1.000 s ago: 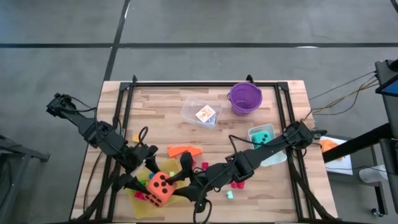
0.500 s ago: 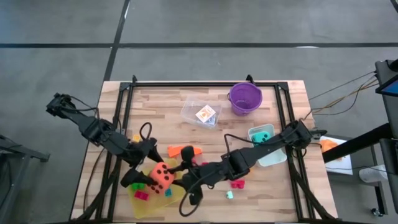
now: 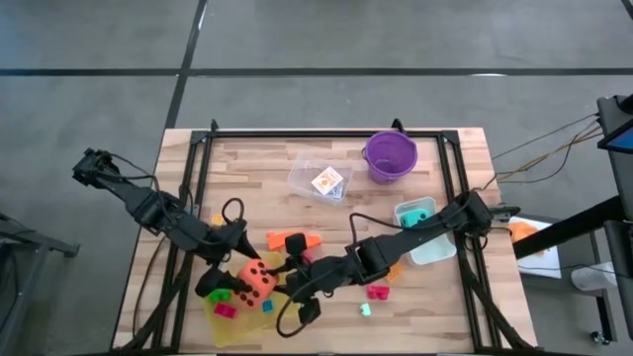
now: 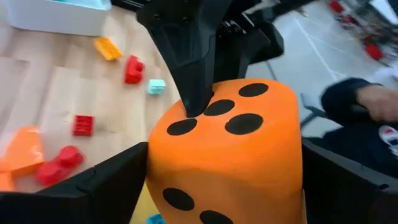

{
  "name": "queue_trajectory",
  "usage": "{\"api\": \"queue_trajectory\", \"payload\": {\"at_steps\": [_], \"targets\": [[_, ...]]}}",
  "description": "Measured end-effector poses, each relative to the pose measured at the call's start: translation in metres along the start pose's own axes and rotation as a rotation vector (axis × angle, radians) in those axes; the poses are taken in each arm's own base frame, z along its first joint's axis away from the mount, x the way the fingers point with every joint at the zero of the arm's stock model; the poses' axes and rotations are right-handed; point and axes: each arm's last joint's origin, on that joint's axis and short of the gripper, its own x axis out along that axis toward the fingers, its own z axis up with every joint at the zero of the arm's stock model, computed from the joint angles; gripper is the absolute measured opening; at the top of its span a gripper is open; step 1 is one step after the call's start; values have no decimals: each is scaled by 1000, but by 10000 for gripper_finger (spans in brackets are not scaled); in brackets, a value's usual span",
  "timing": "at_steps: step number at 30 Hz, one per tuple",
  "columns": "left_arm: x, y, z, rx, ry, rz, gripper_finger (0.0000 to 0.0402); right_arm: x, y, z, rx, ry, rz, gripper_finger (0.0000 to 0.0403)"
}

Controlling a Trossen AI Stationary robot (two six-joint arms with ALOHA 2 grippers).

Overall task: Pick & Place Toys
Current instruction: Put the orange dice into the white bin

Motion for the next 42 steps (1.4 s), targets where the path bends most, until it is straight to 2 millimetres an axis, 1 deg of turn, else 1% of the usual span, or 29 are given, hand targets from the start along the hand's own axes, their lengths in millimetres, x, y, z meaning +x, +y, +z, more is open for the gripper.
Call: {"api": "queue_trajectory", "payload": {"at_steps": [5, 6, 7, 8, 10, 12, 14, 15, 16, 18, 21, 26, 31, 34, 37, 39, 42], "targets": [[4, -2, 1, 39, -20, -69, 311, 0, 1, 1, -11, -19, 12, 121], [4, -2, 1, 43, -24, -73, 299, 0, 1, 1, -14, -22, 12, 123], [4, -2, 1, 45, -24, -75, 288, 0, 1, 1, -15, -27, 9, 137], [4, -2, 1, 47, -24, -77, 282, 1, 1, 0, -9, -32, -2, 161], [4, -2, 1, 50, -22, -84, 282, 3, 1, 0, 5, -47, -36, 225], [4, -2, 2, 50, -28, -87, 282, 4, 1, -1, -18, -47, -45, 293], [4, -3, 3, 49, -39, -89, 282, 5, 0, -2, -26, -53, -53, 353], [4, -3, 3, 50, -46, -89, 281, 5, 0, -1, -23, -61, -56, 373], [5, -3, 4, 56, -55, -94, 278, 5, 0, -1, -21, -69, -56, 384], [5, -5, 6, 81, -76, -112, 270, 5, 1, 0, -23, -94, -33, 383], [4, -6, 8, 88, -92, -123, 269, 7, 2, 0, -46, -122, -20, 363], [5, -5, 6, 91, -73, -121, 266, 17, 7, -4, -61, -139, 6, 346], [5, -6, 6, 101, -73, -144, 262, 22, 9, -4, -72, -148, -2, 352], [5, -6, 6, 101, -74, -148, 262, 23, 9, -3, -73, -152, -4, 362], [5, -7, 7, 103, -77, -162, 262, 22, 10, -2, -74, -158, -12, 360], [5, -7, 7, 102, -76, -162, 261, 22, 10, -2, -76, -161, -18, 341], [5, -7, 7, 102, -76, -163, 260, 22, 11, -2, -75, -156, -17, 283]]}}
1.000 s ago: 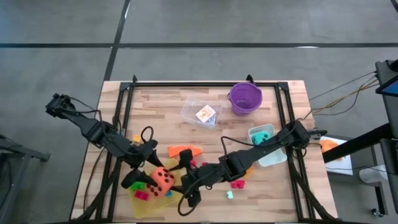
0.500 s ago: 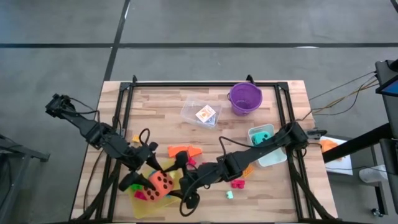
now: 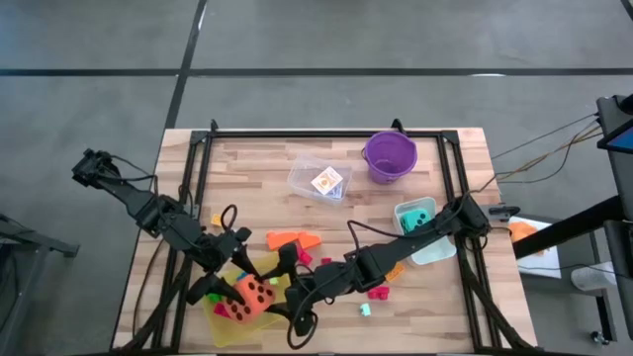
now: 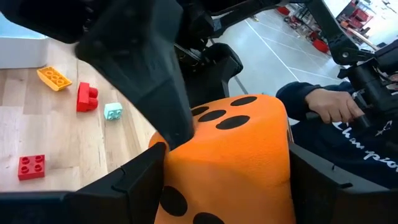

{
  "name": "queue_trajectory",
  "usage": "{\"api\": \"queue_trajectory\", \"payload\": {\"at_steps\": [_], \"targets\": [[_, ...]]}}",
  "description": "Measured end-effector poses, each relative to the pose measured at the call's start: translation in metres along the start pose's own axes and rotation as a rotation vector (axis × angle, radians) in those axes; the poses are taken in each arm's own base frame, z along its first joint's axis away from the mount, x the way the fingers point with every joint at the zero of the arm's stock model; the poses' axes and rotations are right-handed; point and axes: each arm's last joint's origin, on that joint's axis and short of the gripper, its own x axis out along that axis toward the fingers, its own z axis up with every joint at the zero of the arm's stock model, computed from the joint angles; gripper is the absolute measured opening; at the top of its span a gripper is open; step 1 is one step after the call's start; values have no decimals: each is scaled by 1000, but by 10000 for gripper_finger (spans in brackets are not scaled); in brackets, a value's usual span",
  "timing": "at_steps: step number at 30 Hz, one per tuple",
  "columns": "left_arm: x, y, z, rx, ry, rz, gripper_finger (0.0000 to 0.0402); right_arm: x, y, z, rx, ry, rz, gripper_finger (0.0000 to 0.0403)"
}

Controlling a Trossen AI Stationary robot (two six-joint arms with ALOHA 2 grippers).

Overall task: Pick & Place Toys
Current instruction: Put the orange dice into the white bin

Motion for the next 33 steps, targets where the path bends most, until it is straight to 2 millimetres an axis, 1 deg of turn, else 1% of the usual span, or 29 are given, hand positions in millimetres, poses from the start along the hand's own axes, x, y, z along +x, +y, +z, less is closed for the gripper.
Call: {"api": "queue_trajectory", "payload": {"at_steps": [2, 3, 7, 9, 10, 12, 13, 16, 19, 24, 33], "targets": [[0, 0, 0, 0, -1, 0, 267, 0, 0, 0, 6, 1, 1, 235], [0, 0, 0, 0, -2, -1, 269, 0, 1, 0, 7, 1, 1, 226], [0, -1, 2, 1, -14, -6, 270, 0, 1, -1, 33, 2, -1, 226], [0, -1, 7, 1, -72, 16, 270, 2, 0, -2, 42, 5, -36, 218], [0, 0, 8, -1, -87, 40, 270, 3, -2, -3, 42, 14, -63, 195], [1, 3, 7, -8, -91, 76, 270, 5, -6, -8, 43, 40, -72, 102], [1, 4, 6, -11, -87, 89, 271, 5, -6, -8, 54, 44, -79, 87], [0, 3, 7, -11, -106, 103, 272, 4, -5, -7, 83, 35, -70, 88], [0, 6, 4, -10, -76, 136, 273, 5, -6, -12, 96, 65, -81, 88], [-5, 6, 4, -3, -82, 156, 274, 5, -7, -17, 152, 88, -91, 87], [-23, 5, 6, 9, -128, 180, 274, 5, -5, -34, 210, 193, -83, 87]]}}
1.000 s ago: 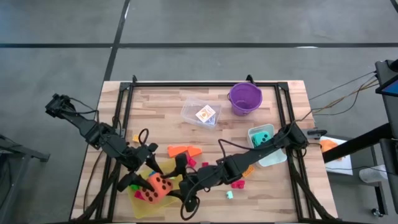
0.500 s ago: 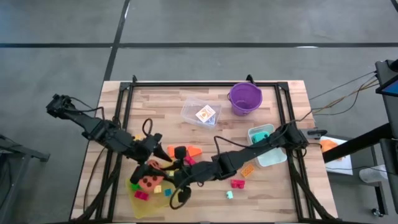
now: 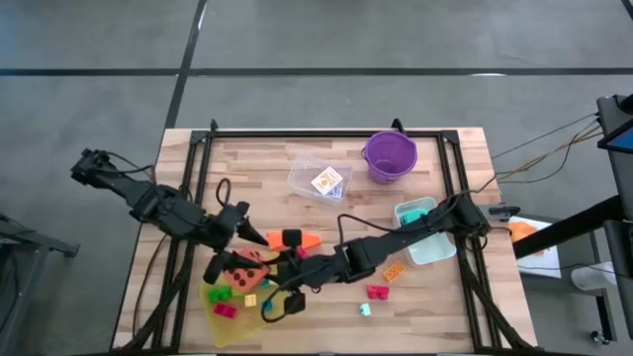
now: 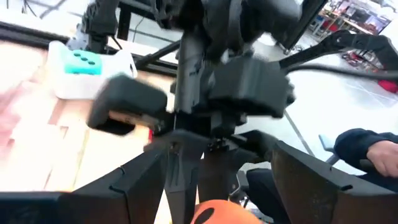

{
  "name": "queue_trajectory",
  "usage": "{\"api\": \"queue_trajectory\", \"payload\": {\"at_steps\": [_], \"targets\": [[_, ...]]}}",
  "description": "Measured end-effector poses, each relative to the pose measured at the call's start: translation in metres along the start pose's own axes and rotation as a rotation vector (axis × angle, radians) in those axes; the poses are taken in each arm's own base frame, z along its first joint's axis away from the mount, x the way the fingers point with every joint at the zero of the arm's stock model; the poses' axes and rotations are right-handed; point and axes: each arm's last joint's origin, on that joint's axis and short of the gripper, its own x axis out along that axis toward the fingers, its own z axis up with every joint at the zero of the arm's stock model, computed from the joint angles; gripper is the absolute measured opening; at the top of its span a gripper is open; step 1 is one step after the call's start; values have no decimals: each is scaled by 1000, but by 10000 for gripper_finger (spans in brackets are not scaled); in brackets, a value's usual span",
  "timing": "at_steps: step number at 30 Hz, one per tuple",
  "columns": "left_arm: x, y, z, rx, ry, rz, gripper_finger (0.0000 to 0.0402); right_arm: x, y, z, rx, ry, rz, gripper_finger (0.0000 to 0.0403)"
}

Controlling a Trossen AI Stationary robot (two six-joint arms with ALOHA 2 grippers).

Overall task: Pick & Place Toys
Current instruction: Put the orange dice into the white bin

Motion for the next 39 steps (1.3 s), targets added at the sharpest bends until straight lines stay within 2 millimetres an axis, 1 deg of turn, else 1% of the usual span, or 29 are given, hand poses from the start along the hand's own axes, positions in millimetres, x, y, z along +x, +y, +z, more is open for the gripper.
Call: {"api": "queue_trajectory", "payload": {"at_steps": [5, 8, 13, 16, 20, 24, 33, 39], "targets": [[-18, 4, 1, 6, -20, 37, 275, 0, -1, -11, 47, 95, -52, 87], [-28, 7, -1, -45, -10, 78, 275, 0, -3, -18, 88, 160, -74, 87], [-38, 13, -8, -161, 30, 148, 275, -3, -5, -26, 138, 242, -90, 87], [-41, 15, -10, -184, 46, 169, 275, -7, -8, -28, 158, 284, -126, 86], [-43, 16, -11, -179, 59, 175, 275, -17, -13, -28, 183, 339, -174, 86], [-43, 16, -11, -178, 61, 176, 275, -31, -19, -28, 214, 421, -212, 86], [-43, 17, -14, -171, 86, 190, 275, -58, -28, -39, 326, 620, -318, 84], [-43, 17, -14, -169, 86, 190, 275, -79, -33, -33, 392, 664, -366, 84]]}}
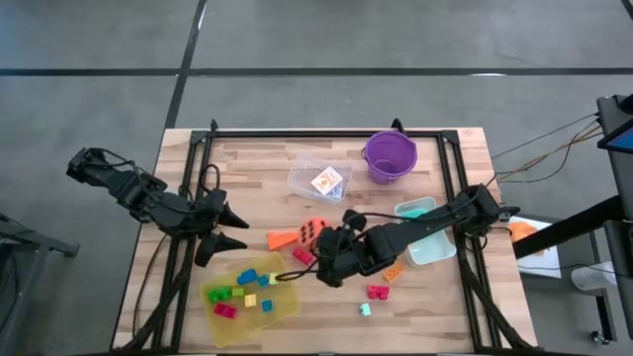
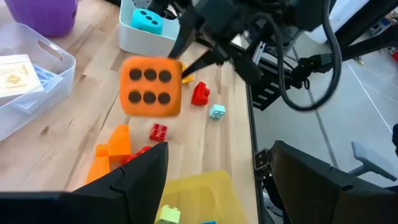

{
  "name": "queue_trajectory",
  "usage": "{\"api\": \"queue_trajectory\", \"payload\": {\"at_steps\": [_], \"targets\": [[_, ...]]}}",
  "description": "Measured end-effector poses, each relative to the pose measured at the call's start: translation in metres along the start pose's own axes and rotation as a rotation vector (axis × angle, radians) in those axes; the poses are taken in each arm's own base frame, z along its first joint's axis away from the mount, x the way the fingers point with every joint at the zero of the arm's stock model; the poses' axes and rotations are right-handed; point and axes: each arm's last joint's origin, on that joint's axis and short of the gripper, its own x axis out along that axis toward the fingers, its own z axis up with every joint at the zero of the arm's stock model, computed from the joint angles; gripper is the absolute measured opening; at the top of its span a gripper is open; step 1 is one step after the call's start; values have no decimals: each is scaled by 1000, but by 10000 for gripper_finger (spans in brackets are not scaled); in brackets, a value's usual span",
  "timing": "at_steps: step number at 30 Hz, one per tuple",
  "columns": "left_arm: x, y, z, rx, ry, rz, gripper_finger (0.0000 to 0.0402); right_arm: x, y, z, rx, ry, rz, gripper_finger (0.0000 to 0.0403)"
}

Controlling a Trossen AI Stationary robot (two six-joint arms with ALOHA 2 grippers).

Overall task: Pick & Place Toys
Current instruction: Put the orange dice into the white bin

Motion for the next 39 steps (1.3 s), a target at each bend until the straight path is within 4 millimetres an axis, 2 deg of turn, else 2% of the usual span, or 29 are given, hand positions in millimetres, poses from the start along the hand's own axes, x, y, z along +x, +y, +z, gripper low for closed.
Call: {"api": "queue_trajectory", "payload": {"at_steps": [10, 19, 34, 39], "targets": [[0, 1, -1, 4, 12, 9, 275, -28, -23, -17, 99, 165, -89, 84], [0, 1, -1, 12, 15, 11, 275, -42, -30, -35, 158, 305, -199, 84], [0, 1, -1, 39, 15, 11, 275, -54, -29, -36, 244, 366, -151, 81], [0, 1, -1, 39, 15, 10, 275, -61, -36, -37, 262, 393, -124, 81]]}}
